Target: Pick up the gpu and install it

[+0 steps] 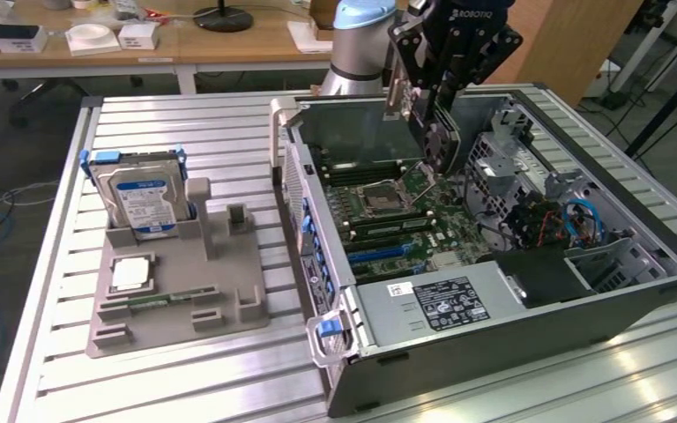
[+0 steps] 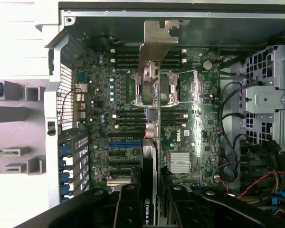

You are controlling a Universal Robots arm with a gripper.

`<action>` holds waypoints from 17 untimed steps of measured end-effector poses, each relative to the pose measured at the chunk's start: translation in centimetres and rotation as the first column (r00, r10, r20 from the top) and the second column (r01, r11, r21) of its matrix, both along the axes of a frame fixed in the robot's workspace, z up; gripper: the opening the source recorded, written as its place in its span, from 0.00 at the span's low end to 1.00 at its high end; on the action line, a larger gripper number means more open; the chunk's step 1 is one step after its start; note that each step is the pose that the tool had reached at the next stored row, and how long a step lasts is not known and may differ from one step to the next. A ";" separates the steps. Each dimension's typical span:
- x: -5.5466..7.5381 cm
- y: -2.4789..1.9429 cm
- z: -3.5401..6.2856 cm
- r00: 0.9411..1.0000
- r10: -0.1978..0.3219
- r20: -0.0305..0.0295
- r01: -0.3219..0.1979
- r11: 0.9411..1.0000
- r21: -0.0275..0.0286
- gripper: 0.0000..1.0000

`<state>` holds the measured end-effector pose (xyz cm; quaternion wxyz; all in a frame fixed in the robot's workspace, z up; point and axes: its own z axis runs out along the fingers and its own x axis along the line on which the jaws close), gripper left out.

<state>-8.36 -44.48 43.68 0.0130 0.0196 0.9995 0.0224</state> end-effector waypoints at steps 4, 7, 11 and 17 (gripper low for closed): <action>0.0 0.00 -0.01 1.000 0.007 0.000 -0.007 1.000 0.000 0.26; 0.0 0.00 -0.02 1.000 0.011 0.000 -0.011 1.000 0.000 0.26; 0.0 0.00 -0.03 1.000 0.018 0.000 -0.018 1.000 0.000 0.26; 0.0 0.00 -0.04 1.000 0.027 0.000 -0.027 1.000 0.000 0.26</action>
